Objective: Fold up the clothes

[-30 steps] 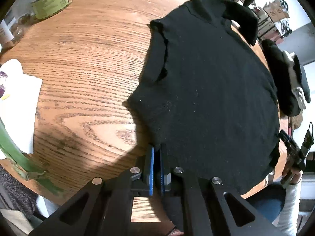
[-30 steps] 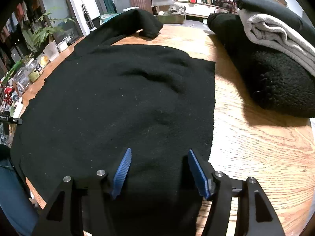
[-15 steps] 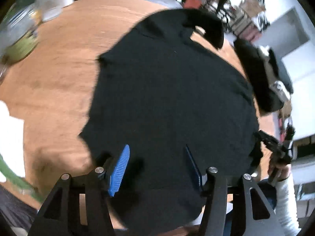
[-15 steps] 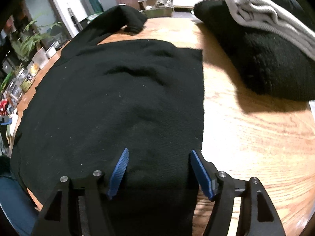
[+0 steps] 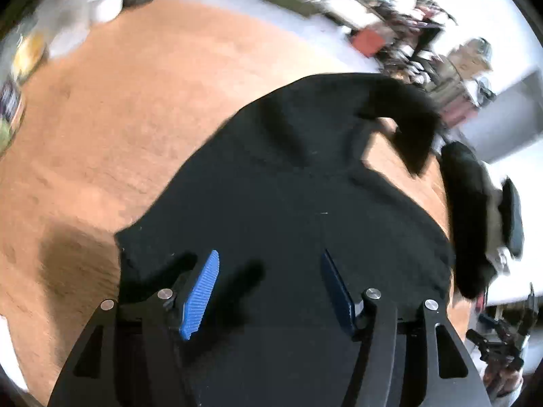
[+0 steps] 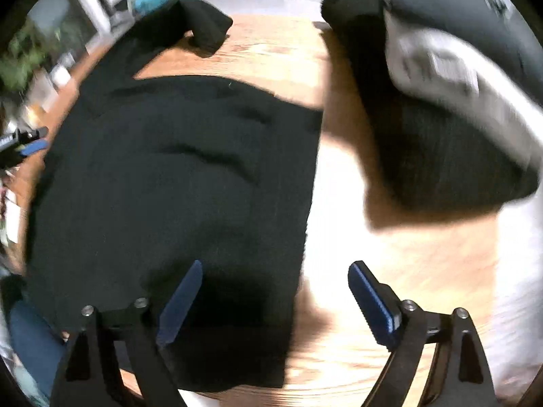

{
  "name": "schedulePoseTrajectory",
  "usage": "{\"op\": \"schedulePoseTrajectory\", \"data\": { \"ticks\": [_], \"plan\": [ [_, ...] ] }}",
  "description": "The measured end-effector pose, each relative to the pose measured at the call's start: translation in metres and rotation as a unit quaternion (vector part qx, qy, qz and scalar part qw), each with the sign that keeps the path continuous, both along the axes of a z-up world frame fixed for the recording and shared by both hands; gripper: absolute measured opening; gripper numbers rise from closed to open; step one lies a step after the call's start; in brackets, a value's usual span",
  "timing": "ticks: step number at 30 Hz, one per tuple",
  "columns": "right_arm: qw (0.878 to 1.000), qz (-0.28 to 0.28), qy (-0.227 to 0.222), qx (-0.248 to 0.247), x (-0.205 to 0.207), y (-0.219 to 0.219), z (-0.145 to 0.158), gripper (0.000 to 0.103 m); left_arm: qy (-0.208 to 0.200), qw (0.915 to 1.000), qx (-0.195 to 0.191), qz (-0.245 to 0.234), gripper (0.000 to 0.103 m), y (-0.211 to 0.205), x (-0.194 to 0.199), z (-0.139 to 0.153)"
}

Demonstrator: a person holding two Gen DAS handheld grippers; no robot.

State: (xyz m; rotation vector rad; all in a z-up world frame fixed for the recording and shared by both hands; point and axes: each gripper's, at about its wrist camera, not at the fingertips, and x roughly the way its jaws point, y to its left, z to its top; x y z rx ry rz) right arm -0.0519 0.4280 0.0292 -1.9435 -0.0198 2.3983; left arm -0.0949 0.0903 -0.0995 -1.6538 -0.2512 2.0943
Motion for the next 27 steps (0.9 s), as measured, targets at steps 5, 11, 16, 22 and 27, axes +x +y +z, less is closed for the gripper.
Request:
{"op": "schedulePoseTrajectory", "data": {
  "ticks": [5, 11, 16, 22, 27],
  "plan": [
    [0.995, 0.042, -0.031, 0.082, -0.098, -0.016, -0.004, 0.099, -0.027, 0.9993, -0.015, -0.022, 0.063, 0.003, -0.014, -0.016],
    [0.991, -0.031, -0.072, 0.106, -0.179, -0.005, -0.051, 0.077, -0.036, 0.9993, -0.001, 0.006, 0.063, -0.017, -0.030, -0.015],
    [0.992, -0.026, -0.088, 0.090, -0.195, -0.007, -0.075, 0.089, -0.032, 0.9994, 0.003, 0.015, 0.063, -0.026, -0.026, -0.005],
    [0.994, -0.059, -0.079, 0.044, -0.192, 0.011, -0.076, 0.068, -0.034, 0.9993, -0.004, 0.014, 0.063, -0.017, -0.025, -0.008],
    [0.996, -0.065, -0.068, 0.002, -0.185, 0.015, -0.071, 0.039, -0.030, 0.9995, -0.007, 0.012, 0.066, -0.013, -0.023, -0.008]
  ]
}}
